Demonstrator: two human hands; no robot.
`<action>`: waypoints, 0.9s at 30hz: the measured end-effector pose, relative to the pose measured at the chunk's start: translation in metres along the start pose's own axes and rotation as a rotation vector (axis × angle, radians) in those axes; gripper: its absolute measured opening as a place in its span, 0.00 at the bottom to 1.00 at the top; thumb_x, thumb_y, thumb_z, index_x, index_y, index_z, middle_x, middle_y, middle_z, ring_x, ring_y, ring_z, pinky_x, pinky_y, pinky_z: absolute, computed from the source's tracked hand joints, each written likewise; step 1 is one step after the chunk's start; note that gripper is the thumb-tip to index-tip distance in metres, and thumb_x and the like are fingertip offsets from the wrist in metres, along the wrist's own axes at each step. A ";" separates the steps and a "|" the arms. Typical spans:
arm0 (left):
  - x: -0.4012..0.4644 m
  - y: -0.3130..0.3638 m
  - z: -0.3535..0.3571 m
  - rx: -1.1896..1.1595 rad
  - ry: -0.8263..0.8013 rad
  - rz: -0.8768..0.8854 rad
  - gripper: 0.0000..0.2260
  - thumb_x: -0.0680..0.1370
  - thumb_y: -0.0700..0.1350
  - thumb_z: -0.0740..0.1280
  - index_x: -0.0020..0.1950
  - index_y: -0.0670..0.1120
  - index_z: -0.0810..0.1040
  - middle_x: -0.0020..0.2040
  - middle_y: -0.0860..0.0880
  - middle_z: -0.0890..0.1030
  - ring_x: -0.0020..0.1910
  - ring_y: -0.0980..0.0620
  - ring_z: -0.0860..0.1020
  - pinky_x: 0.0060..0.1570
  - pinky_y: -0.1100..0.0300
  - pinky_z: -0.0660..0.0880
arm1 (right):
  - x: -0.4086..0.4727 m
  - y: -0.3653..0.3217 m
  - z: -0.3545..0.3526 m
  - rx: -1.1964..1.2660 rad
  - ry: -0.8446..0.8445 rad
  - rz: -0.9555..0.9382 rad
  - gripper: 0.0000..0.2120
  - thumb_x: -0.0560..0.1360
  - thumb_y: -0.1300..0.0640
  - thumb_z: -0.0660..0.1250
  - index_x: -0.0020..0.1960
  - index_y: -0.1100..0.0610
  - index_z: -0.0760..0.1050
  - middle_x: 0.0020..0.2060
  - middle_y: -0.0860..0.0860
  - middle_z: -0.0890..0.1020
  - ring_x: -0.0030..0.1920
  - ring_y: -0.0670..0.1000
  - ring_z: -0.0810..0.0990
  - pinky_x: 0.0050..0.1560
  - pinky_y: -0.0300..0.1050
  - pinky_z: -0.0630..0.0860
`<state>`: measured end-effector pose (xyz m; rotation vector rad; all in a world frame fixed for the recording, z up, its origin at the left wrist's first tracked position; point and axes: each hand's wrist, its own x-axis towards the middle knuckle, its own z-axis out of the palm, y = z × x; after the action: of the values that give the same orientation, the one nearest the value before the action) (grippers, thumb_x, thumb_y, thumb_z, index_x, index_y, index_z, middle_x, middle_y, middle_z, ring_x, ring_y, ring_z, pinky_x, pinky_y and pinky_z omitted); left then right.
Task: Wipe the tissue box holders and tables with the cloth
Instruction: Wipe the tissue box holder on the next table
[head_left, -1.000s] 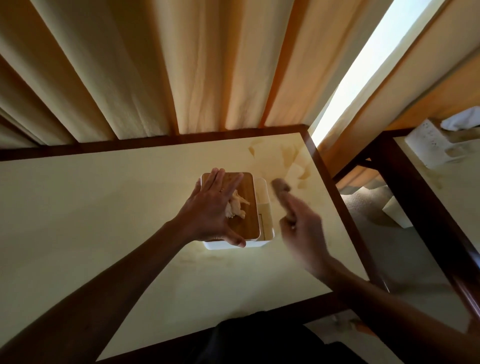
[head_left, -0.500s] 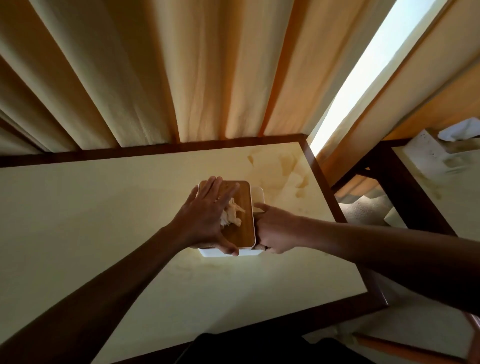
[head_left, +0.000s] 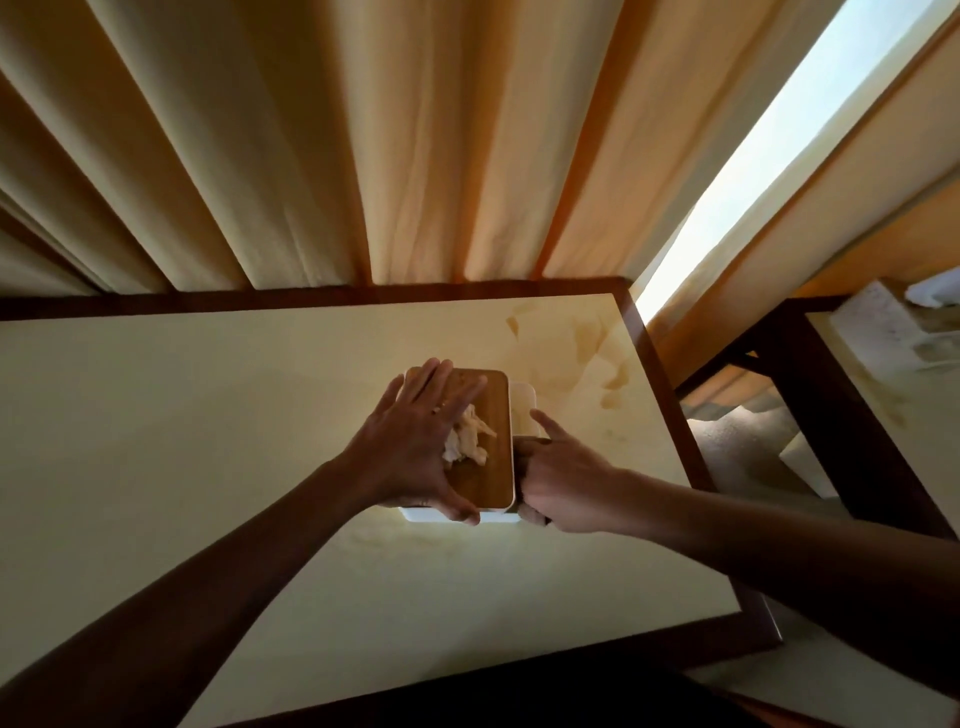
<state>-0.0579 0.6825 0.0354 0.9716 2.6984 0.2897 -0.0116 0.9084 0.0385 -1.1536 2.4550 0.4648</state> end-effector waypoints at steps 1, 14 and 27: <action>0.000 -0.001 0.000 0.005 0.005 -0.001 0.63 0.54 0.82 0.62 0.76 0.58 0.33 0.81 0.47 0.40 0.79 0.45 0.37 0.76 0.41 0.43 | -0.001 -0.004 0.000 0.012 0.010 0.013 0.15 0.73 0.54 0.71 0.58 0.45 0.80 0.63 0.45 0.79 0.72 0.49 0.68 0.75 0.67 0.42; 0.002 0.002 0.001 0.025 0.027 -0.012 0.62 0.54 0.83 0.63 0.77 0.61 0.35 0.81 0.44 0.42 0.79 0.43 0.39 0.73 0.38 0.41 | 0.000 -0.003 -0.016 0.139 -0.070 0.075 0.13 0.75 0.55 0.68 0.59 0.46 0.79 0.62 0.44 0.78 0.74 0.47 0.64 0.75 0.70 0.38; 0.000 0.007 -0.006 0.050 -0.017 -0.036 0.62 0.55 0.81 0.65 0.77 0.60 0.35 0.81 0.45 0.41 0.79 0.43 0.38 0.72 0.33 0.42 | -0.016 -0.003 -0.033 0.492 -0.199 0.145 0.08 0.74 0.65 0.63 0.46 0.52 0.71 0.47 0.51 0.81 0.58 0.53 0.76 0.75 0.65 0.36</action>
<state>-0.0555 0.6866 0.0428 0.9331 2.7167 0.2063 -0.0067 0.9024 0.0743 -0.6957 2.3021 0.0033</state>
